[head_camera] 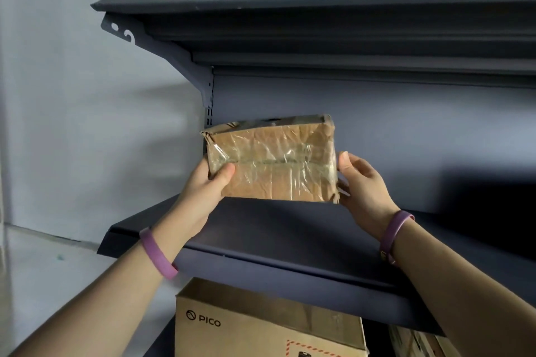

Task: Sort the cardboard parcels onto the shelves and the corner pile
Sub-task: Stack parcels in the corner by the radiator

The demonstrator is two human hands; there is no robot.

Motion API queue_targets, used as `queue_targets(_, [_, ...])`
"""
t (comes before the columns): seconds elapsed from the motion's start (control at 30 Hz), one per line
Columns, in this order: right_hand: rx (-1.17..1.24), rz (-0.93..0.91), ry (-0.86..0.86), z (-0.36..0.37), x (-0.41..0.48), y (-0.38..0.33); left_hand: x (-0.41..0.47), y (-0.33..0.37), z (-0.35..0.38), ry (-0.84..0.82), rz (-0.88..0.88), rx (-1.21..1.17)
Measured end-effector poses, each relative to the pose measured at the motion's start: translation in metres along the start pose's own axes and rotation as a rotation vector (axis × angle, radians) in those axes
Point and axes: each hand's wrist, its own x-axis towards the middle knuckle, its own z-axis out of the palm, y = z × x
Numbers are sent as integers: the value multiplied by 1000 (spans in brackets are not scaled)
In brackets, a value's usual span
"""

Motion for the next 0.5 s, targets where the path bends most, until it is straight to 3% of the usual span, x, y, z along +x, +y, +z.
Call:
queue_targets(0.2, [36, 72, -253, -10, -4, -8, -3, 3, -3, -11, -50, -35])
queue_targets(0.37, [-3, 114, -207, -4, -6, -11, -1, 2, -1, 99, -32, 36])
queue_targets(0.5, [-81, 44, -57, 3, -5, -8, 1, 0, 0, 243, 34, 271])
